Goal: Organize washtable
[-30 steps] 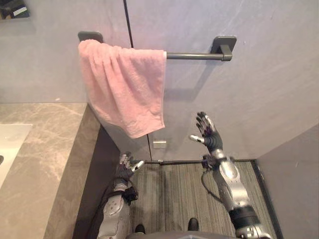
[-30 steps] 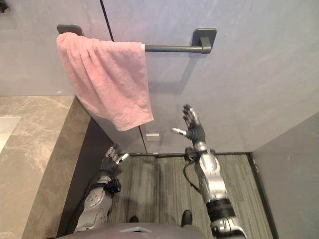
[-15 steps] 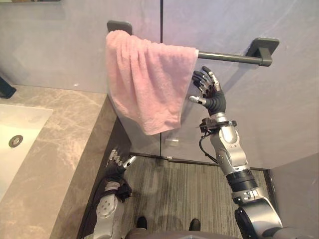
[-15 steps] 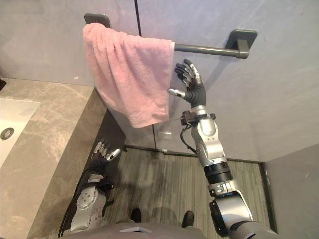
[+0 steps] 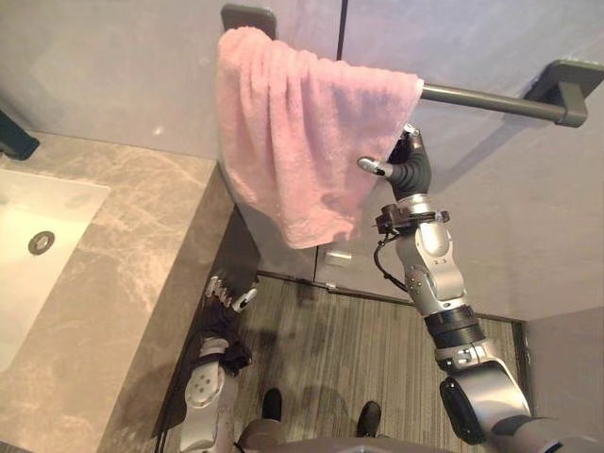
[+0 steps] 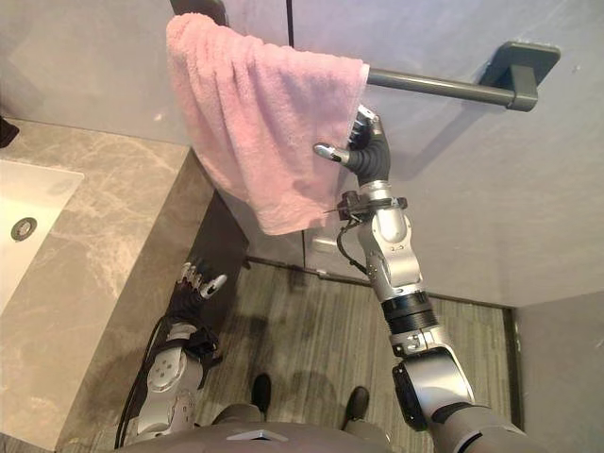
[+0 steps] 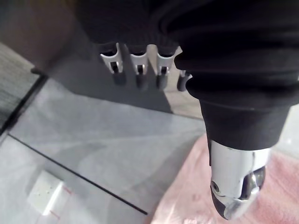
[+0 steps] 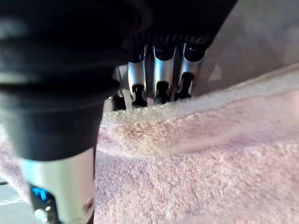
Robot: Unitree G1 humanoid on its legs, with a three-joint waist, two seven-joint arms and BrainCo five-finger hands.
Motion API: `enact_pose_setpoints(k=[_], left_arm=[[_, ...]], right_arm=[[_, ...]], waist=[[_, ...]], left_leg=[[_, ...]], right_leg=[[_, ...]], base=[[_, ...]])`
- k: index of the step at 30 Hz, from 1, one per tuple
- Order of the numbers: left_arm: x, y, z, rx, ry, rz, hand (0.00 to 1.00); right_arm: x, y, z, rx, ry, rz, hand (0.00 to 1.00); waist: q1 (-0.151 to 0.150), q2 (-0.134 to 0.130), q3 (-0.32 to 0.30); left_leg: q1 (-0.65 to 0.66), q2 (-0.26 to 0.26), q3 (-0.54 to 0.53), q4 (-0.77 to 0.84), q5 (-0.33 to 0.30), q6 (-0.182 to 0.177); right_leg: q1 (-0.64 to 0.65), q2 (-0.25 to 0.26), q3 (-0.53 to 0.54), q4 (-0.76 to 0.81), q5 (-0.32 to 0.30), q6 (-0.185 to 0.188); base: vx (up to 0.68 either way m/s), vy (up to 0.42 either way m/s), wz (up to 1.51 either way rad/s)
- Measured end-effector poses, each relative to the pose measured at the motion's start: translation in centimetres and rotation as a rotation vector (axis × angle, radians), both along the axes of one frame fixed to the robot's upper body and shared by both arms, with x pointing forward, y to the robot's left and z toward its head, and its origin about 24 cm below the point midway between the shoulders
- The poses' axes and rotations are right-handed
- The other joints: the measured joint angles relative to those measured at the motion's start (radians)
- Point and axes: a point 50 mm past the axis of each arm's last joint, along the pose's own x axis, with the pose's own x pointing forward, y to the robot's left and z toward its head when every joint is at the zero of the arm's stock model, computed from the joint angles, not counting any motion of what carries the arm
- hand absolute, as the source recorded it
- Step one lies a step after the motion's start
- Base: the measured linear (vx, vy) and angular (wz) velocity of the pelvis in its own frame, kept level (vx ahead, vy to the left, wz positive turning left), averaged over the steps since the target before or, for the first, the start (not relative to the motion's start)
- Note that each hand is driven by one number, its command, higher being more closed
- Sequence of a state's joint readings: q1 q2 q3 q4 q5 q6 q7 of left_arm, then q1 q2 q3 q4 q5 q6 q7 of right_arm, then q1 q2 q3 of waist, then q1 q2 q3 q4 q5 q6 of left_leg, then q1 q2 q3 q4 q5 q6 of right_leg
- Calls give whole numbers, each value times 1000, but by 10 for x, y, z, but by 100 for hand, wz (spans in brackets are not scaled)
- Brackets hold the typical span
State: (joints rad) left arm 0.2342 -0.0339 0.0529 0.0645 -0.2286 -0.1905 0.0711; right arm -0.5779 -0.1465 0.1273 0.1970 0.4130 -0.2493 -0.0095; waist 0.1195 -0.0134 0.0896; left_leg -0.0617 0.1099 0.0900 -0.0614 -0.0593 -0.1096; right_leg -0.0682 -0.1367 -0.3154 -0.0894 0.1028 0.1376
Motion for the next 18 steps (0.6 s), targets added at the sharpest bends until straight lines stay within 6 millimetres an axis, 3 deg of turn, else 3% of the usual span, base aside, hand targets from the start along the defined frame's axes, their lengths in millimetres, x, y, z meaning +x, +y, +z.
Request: enact_pose_setpoints(k=[2,3,9,18], left_arm=[[0,0,1,0,-3,0,0],[0,0,2,1,-7,1,0],[2,-1,7,1,-29,-4,0],[4,-3,17,2,-74,-8,0]], right_arm=[[1,8,6,-21,-20,34,0],[1,10,7,-25,-24,42,100],[4,27,6,-69,-3,97,100],[5,29,1,-108,8,82,100]], waist=[[0,1,11],[1,1,12],[5,0,12],[4,1,12]], left_leg=[[-1,-5,0,0,1,2],[-1,-5,0,0,1,2],[-2,-6,-3,0,1,2],[9,-6,0,-1,1,2]], right_leg=[[0,-6,-1,0,0,0],[0,-6,-1,0,0,0],[4,-7,-3,0,0,0],[16,-7,-4,0,0,0]], base=[[0,0,0],[8,13,5],[12,5,3],[4,1,1]])
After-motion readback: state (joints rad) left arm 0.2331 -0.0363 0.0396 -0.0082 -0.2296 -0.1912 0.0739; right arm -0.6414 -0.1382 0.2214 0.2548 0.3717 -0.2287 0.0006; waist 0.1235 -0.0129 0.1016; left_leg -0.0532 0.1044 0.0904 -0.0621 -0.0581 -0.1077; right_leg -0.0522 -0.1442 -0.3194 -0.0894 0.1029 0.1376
